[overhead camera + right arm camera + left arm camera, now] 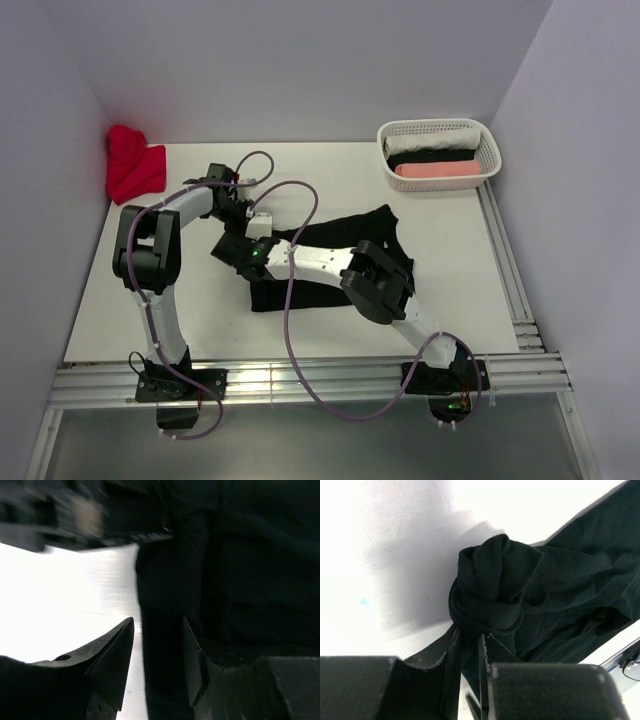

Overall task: Roll the t-shirts
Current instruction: Roll the tshirt

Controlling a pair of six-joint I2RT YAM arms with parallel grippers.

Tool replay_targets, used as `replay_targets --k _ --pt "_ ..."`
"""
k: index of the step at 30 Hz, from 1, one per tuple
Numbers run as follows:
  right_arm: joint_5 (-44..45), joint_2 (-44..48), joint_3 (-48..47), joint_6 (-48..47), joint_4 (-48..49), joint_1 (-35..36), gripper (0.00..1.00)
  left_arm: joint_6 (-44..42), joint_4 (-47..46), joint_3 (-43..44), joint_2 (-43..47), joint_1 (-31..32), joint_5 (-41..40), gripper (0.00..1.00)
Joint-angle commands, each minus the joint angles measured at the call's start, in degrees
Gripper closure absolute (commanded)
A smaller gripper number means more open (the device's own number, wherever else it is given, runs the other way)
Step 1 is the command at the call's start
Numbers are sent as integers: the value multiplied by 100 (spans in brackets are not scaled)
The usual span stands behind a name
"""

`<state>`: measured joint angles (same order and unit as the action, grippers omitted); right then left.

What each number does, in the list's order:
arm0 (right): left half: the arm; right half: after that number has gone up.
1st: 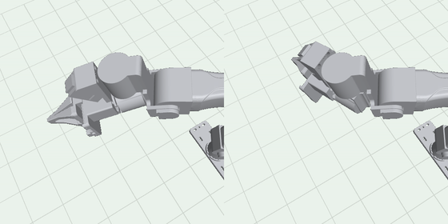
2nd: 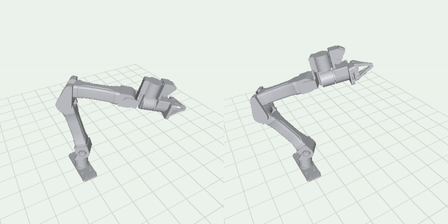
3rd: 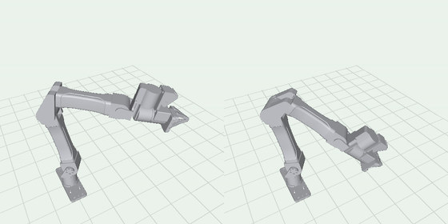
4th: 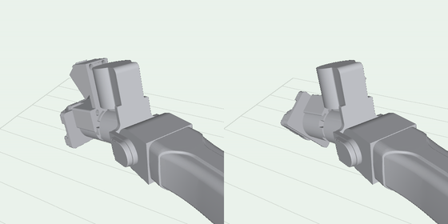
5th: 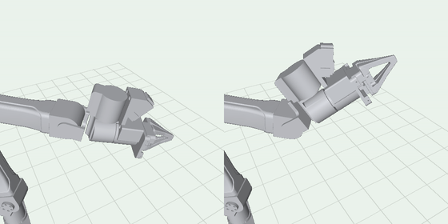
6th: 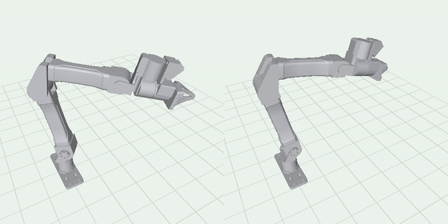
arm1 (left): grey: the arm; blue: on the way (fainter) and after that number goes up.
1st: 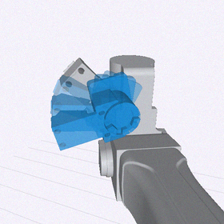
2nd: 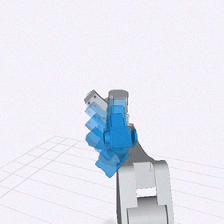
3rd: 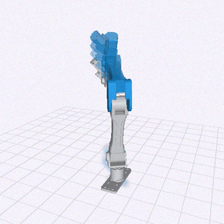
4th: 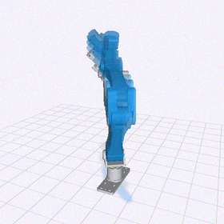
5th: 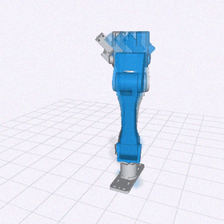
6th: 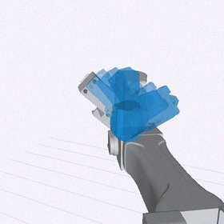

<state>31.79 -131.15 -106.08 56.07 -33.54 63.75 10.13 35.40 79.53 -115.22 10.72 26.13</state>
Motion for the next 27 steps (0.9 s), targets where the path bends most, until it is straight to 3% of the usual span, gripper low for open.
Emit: replay_targets --k 1,13,19,22,23,26,27 --pt "143 -165 -237 202 -617 85 49 -222 -173 133 -97 9 -486 84" --pt "108 -639 -615 185 -1172 191 47 -196 -130 186 -132 53 -503 83" --pt "-59 -824 -730 193 -1339 191 48 -204 -42 300 -115 62 -460 76" --pt "-155 -754 -572 176 -1156 182 58 -222 19 362 -62 53 -372 69" --pt "-199 -684 -432 176 -1068 173 65 -239 37 388 -19 53 -293 66" --pt "-454 -526 -229 79 -646 130 79 -283 72 502 104 0 -152 51" --pt "-620 -334 76 -8 -288 112 83 -284 133 711 192 -104 22 40"
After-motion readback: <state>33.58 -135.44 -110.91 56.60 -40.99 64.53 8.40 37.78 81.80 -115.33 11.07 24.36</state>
